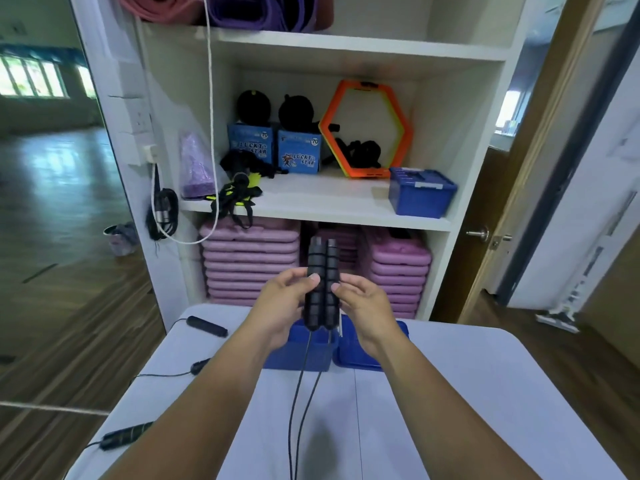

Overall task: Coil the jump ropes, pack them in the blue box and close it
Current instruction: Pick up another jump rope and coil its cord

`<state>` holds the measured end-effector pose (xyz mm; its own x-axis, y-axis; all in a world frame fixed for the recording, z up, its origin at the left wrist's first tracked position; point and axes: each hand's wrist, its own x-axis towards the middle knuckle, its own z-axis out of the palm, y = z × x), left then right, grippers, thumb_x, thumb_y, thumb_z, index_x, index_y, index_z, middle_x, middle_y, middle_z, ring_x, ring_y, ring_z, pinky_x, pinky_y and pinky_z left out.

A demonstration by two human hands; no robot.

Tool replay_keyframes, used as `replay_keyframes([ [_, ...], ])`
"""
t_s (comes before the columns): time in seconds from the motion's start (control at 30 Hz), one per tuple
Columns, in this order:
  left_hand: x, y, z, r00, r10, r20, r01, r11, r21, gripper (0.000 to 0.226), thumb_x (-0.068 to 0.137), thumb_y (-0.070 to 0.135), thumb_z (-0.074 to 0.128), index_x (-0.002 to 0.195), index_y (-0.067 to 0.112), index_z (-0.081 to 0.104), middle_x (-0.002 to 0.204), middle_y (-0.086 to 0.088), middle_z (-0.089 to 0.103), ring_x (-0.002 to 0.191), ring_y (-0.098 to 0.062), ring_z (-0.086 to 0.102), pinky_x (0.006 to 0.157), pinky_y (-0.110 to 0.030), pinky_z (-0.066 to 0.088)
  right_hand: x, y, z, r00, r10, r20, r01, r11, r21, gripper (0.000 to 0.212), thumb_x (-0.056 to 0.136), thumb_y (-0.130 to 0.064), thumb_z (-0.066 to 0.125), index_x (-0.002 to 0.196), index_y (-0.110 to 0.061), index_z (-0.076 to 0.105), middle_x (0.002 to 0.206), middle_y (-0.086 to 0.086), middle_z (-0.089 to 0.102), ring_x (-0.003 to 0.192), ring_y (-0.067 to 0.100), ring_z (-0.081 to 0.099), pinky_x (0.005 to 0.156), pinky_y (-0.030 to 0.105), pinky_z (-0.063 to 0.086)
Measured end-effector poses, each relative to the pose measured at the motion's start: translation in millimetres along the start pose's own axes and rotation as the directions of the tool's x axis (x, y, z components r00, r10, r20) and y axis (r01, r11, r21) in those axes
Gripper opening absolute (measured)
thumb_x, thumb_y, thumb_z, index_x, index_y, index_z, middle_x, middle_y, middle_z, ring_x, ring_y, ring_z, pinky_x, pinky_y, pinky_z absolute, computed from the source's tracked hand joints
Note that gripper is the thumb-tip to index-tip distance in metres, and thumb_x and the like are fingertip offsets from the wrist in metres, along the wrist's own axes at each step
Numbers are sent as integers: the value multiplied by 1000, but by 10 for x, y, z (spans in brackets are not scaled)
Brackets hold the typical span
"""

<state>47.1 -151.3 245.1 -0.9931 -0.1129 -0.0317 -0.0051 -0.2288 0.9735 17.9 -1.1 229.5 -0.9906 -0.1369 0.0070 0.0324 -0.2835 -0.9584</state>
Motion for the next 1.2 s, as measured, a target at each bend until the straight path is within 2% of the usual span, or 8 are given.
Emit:
replay_keyframes([
  [0.33, 21, 304, 279, 989, 145, 16, -146, 967, 208, 14, 92, 16, 71, 105, 10, 69, 88, -6, 68, 72, -14, 64, 73, -31, 58, -109, -192, -198, 981, -7, 193, -4, 998, 56, 52, 93, -20, 66, 142, -33, 49, 119, 3, 72, 105, 20, 70, 75, 35, 58],
  [0.63, -21, 468, 402, 926, 357, 122, -363, 753, 549, 15, 90, 26, 73, 77, 19, 69, 67, 12, 67, 61, 7, 59, 62, -11, 44, -128, -304, -266, 972, -25, 232, -3, 993, 119, 36, 89, -9, 68, 124, -16, 63, 107, 5, 73, 96, 20, 69, 95, 52, 54],
  [0.7, -12, 537, 361, 874, 448, 191, -445, 579, 683, 6, 91, 26, 71, 86, 23, 69, 82, 13, 68, 73, 5, 59, 71, -17, 42, -114, -346, -315, 968, 1, 252, -20, 997, 71, 36, 89, -11, 69, 123, -17, 65, 111, 6, 73, 97, 20, 70, 96, 51, 54],
  [0.8, 61, 710, 206, 675, 502, 540, -642, 40, 765, 43, 86, 33, 68, 127, 32, 55, 136, 6, 50, 126, -17, 45, 108, -38, 38, -74, -425, -418, 955, 81, 286, -64, 996, -69, 39, 86, -11, 73, 123, -19, 66, 116, 8, 73, 97, 20, 70, 96, 49, 54],
  [0.93, 133, 885, 246, 705, -19, 709, -560, -629, 540, 93, 85, 47, 65, 158, 34, 8, 168, 4, -1, 154, -25, -8, 123, -47, -1, -39, -524, -463, 924, 161, 348, -71, 964, -257, 40, 83, -12, 77, 121, -20, 68, 116, 10, 72, 99, 23, 70, 92, 46, 54],
  [1.0, 184, 839, 305, 692, -120, 712, -552, -723, 415, 90, 87, 48, 64, 158, 27, 12, 167, 0, 13, 154, -27, 0, 123, -47, -1, -46, -550, -431, 904, 194, 381, -68, 945, -320, 39, 84, -13, 77, 121, -19, 68, 116, 11, 72, 101, 22, 70, 87, 41, 56],
  [1.1, 241, 777, 322, 646, -110, 756, -584, -709, 396, 67, 84, 45, 64, 142, 21, 40, 141, -2, 51, 136, -27, 42, 121, -44, 17, -57, -506, -409, 901, 234, 365, -93, 927, -365, 39, 83, -16, 78, 120, -12, 67, 115, 16, 72, 98, 24, 70, 91, 44, 55],
  [1.2, 264, 723, 252, 660, -92, 745, -594, -671, 443, 52, 80, 49, 62, 122, 23, 47, 119, 1, 58, 109, -24, 55, 104, -41, 39, -110, -457, -476, 881, 288, 375, -164, 930, -330, 38, 87, -26, 73, 117, -5, 64, 108, 19, 71, 95, 28, 66, 94, 46, 51],
])
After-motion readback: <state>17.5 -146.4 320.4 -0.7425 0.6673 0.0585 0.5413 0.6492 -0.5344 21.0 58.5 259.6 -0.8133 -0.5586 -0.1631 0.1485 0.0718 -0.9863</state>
